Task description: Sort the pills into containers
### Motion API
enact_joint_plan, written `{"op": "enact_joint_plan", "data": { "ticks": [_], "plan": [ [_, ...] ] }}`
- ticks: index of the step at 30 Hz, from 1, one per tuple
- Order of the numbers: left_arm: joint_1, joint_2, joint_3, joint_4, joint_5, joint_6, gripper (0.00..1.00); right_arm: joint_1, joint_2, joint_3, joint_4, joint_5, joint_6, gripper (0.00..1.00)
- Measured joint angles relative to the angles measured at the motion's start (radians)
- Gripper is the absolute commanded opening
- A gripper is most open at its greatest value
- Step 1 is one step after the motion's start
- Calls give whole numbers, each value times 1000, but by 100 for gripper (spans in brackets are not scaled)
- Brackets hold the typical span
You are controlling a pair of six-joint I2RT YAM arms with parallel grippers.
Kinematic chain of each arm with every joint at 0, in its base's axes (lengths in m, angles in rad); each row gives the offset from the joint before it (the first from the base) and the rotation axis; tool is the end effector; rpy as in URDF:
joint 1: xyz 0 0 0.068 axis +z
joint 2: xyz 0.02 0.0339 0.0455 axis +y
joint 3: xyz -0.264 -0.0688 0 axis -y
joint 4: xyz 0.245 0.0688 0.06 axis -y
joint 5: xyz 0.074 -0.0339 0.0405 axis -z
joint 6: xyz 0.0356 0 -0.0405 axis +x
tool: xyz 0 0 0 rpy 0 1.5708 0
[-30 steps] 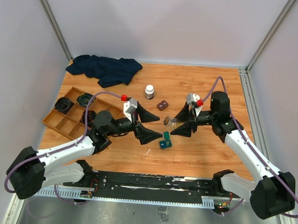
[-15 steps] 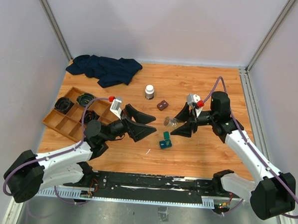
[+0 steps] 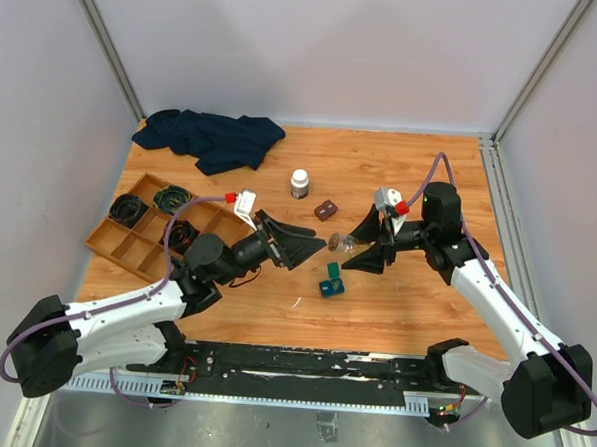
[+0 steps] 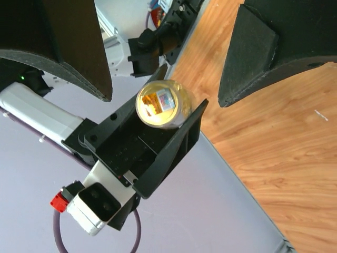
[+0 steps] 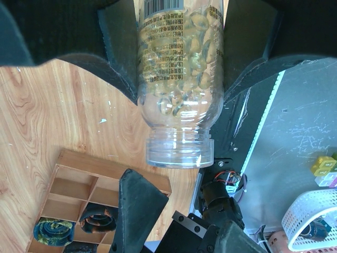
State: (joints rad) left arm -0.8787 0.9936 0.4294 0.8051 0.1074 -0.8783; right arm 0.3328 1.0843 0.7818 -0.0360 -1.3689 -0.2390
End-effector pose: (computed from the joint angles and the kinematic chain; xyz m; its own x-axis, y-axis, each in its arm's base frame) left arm 0.1383 -0.1728 0.2805 -0.5431 -0.5439 -0.6397 0.6483 0.2125 -0.7311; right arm 0.2011 0.1064 0.3042 -0.0827 -0.0788 -0.9935 -0.9865 -0.1349 0.0928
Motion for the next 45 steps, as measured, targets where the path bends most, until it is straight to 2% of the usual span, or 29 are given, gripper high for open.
{"op": "enact_joint_plan", "data": {
  "ticks": [9,14,22,38,45],
  "plan": [
    [-66,15,145,-204,-115,85,84,0,1,1,-13,0,-9,1],
    [-75,46,186,-277,-138,103,81,0,1,1,-14,0,-14,1],
    [-87,90,229,-333,-136,116,71,0,1,1,-15,0,-19,0],
    [-127,89,254,-397,-146,136,70,0,2,1,-18,1,-21,1],
    [-146,94,301,-443,-164,161,54,0,2,1,-18,1,-21,1]
  ]
}}
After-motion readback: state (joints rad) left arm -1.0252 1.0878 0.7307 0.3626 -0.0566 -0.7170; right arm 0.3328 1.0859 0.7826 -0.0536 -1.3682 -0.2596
